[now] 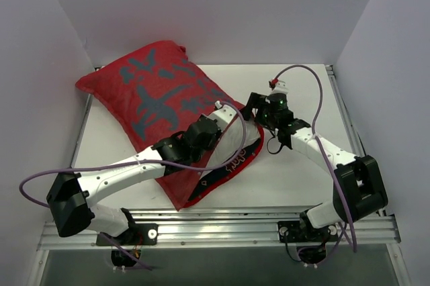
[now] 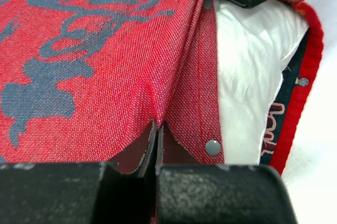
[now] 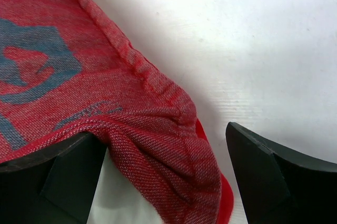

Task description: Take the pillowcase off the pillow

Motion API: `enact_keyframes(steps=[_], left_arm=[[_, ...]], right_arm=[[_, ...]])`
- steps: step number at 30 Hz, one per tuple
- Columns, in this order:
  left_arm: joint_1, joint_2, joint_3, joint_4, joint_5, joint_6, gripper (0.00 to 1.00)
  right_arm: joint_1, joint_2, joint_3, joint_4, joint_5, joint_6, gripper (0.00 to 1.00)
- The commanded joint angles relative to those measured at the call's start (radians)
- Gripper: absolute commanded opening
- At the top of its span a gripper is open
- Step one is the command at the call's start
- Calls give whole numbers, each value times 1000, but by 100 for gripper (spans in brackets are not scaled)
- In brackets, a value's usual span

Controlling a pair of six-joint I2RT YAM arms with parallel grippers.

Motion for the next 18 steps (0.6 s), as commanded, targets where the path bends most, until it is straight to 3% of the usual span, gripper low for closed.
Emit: enact_keyframes(steps=[1,10,14,18], left_arm=[[8,34,71,39,-24,0,2],[8,63,91,31,-67,-65,2],[10,80,111,28,-72,-62,2],[11,85,131,28,-99,-50,2]], right_arm=[[-26,-47,9,-66,59,8,88],[93,-474,-171,-132,5,155,88],[181,-545,-278,-82,-67,278,88],[236,-527,-417,117,-159,387,88]])
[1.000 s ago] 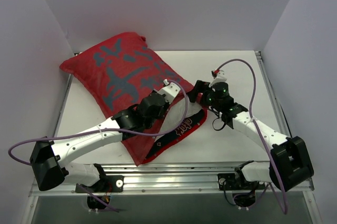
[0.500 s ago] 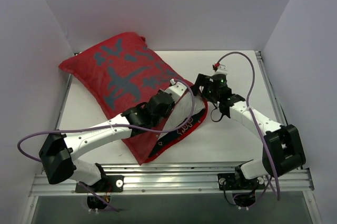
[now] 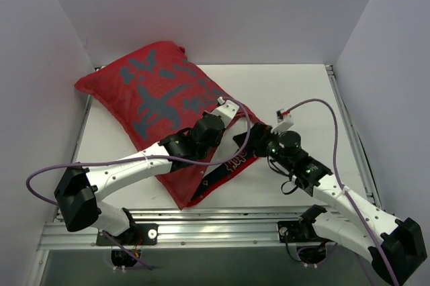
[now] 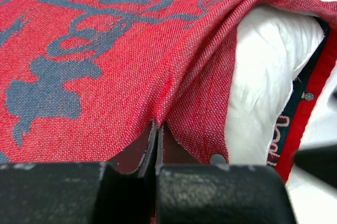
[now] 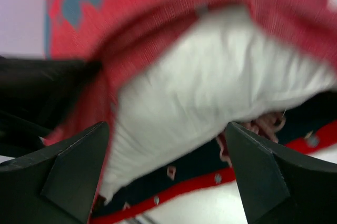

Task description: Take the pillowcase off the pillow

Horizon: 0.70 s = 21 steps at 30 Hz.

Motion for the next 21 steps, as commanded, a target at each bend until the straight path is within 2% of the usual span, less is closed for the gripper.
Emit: enact_keyframes(steps=[1,5,12,17,21], left_arm=[[11,0,65,46,-44,-8,2],[19,-18,74,49,-48,-6,2],[25,-18,86,40,-30,-6,2],[27,-18,88,40,-36,-8,2],[28,-18,83,43,-30,-11,2]], right_arm=[[38,52,-95,159,-91,145,88],[50,116,-135,264,-139,165,89],[55,274,-167,546,-272,197,96],[64,369,-147,609,-304,203,99],[75,461,-148,724,-338,237,100]])
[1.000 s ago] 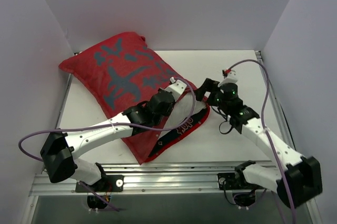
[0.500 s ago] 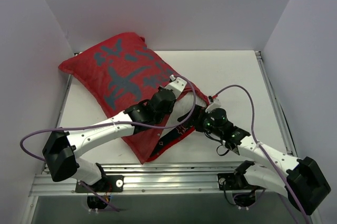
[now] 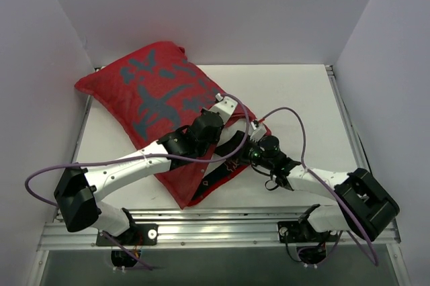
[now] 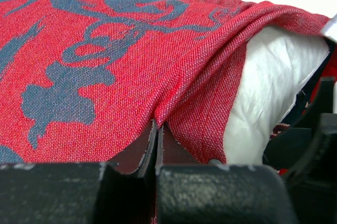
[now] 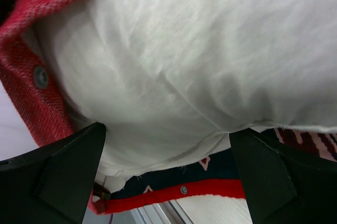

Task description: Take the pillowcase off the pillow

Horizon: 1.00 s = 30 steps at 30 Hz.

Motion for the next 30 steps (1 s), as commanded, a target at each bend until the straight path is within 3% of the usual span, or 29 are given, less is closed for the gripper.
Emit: enact_keyframes(steps=[1,4,7,8,10,11,12,16,24,30], left_arm=[[14,-19,53,48,-14,-12,2],[14,-18,46,48,-8,-22,2],[14,-25,18,54,-9,-43,2],[18,-32,10,54,-11,-55,2],[21,-41,-16,50,-14,-66,2],[25,-53,-23,44,-18,-74,2],[28,-61,-39,38,-23,-77,2],[40,-101,-72,-1,-57,-80,2],[96,-263,-155,-71,-132,-57,2],[163,-291,-134,-111,-196,-100,2]], right_arm=[[19,62,19,179,-61,40,100],[21,120,41,211,-92,32,97],[22,171,47,250,-90,23,72],[21,180,52,262,-92,17,48],[21,197,65,265,-98,11,25],[22,197,70,263,-103,6,8],[22,187,73,260,-106,0,0],[17,81,79,176,-72,-31,0],[-16,-287,206,-312,111,-213,0],[-30,-314,299,-442,95,-270,0]])
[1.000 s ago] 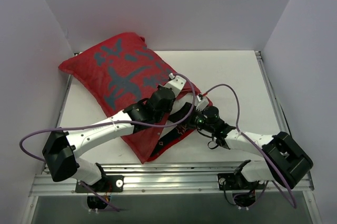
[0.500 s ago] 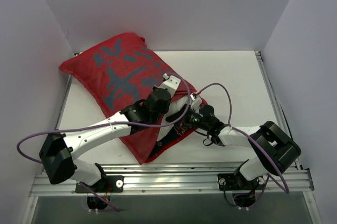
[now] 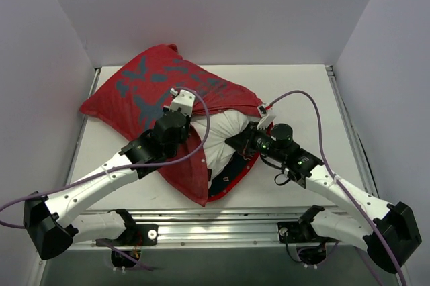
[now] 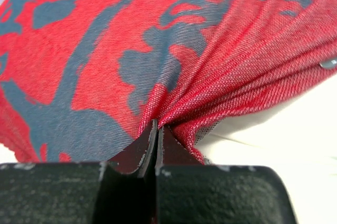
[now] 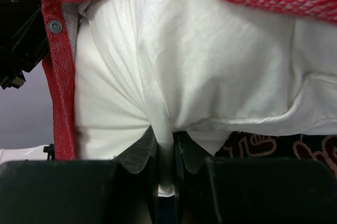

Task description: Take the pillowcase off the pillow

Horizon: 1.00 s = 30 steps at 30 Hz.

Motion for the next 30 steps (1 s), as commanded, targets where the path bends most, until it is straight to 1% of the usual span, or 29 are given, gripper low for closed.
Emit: enact_keyframes(steps=[1,2,4,5,7,8,9,10,11,12,14,15,16,18,19,21,22,24,25,26,28,30], left_arm=[[50,0,27,-100,-158,-30,3],[59,9,44,-129,-181,-61,10],[60,14,96,-155,-154,-83,21],[62,14,110,-165,-59,-93,31],[57,9,147,-175,50,-125,38],[54,-4,154,-189,140,-170,43],[50,-13,159,-198,174,-196,57],[45,-27,161,-218,200,-217,66],[40,-59,159,-234,217,-268,73],[36,-79,155,-252,236,-294,83],[34,-139,136,-327,247,-371,90],[34,-156,132,-359,257,-389,93],[34,-171,127,-425,285,-406,94],[33,-214,115,-481,322,-463,94],[33,-227,107,-516,381,-477,94],[30,-263,72,-536,446,-520,94],[28,-285,53,-530,513,-549,94],[25,-300,-25,-498,588,-572,94],[22,-305,-51,-454,648,-598,92],[19,-304,-97,-432,662,-609,91],[7,-290,-128,-371,710,-633,89],[-32,-279,-145,-346,689,-646,84]], right_arm=[[-21,-38,93,-14,59,-52,0],[-21,-38,96,-17,70,-52,0],[-21,-34,111,-11,84,-52,0],[-21,-27,120,-7,86,-52,0],[-20,3,152,0,86,-52,0],[-18,15,163,4,84,-55,0],[-18,37,177,4,89,-61,0],[-18,48,188,4,96,-65,0],[-18,58,212,3,101,-71,0],[-18,77,224,0,104,-75,0],[-18,98,252,6,119,-88,0],[-18,103,258,9,125,-91,0],[-17,111,266,7,130,-98,0],[-14,130,289,7,144,-104,0],[-12,138,295,9,150,-108,0],[-12,158,313,9,156,-114,0],[-12,164,320,6,159,-117,0],[-12,180,336,6,170,-127,0],[-12,183,340,4,175,-129,0],[-12,190,344,4,178,-132,0],[-11,196,355,1,179,-134,0],[-11,204,361,-3,179,-131,0]])
